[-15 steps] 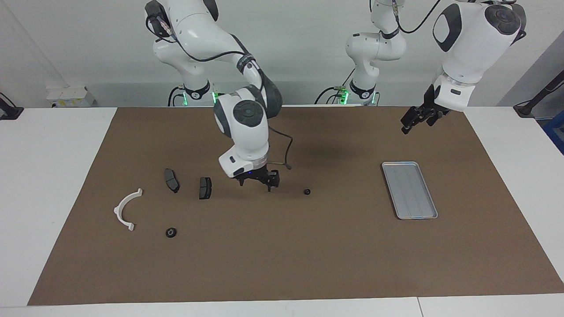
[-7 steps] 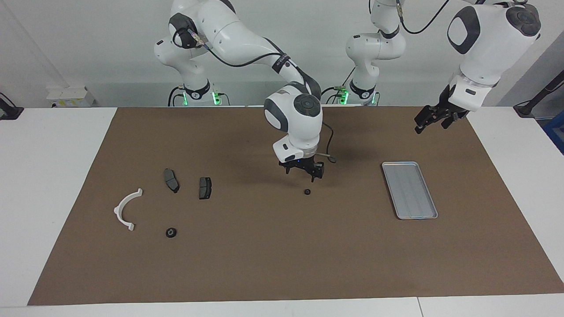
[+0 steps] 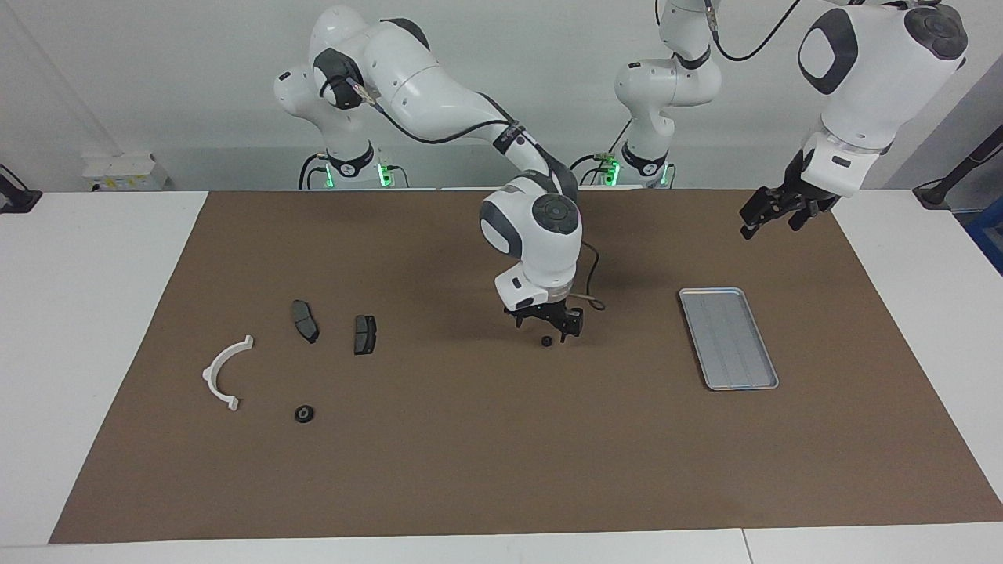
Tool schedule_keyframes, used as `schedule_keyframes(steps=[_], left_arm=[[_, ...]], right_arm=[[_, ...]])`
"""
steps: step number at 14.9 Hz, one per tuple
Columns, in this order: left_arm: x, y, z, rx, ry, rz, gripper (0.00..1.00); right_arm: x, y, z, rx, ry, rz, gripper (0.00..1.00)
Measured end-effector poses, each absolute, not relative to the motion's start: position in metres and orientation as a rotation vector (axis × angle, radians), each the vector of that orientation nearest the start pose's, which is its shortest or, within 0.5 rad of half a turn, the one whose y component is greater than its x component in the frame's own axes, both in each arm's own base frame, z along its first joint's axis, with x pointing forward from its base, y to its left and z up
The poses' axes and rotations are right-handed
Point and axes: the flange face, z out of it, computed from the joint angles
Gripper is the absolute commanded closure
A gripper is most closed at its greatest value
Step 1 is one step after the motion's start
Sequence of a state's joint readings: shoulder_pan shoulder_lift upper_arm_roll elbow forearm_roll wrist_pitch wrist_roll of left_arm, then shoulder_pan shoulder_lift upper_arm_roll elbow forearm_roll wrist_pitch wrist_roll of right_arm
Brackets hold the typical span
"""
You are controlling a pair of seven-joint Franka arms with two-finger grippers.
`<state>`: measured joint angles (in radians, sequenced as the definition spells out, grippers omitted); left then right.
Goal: Place bearing gear from tray to pile
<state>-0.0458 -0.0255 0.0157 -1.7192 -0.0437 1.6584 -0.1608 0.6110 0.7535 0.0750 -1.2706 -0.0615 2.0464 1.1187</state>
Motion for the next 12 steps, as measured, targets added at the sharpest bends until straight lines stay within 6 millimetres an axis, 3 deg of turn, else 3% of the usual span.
schedule_keyframes(steps=[4, 12], left_arm=[[0.551, -0.038, 0.57, -3.145, -0.149, 0.079, 0.0], [0.553, -0.04, 0.584, -3.147, -0.143, 0.037, 0.0]], right_arm=[[0.586, 0.469, 0.297, -3.069, 0.64, -0.022, 0.0], [0.588, 0.472, 0.291, -3.05, 0.627, -0.061, 0.03]])
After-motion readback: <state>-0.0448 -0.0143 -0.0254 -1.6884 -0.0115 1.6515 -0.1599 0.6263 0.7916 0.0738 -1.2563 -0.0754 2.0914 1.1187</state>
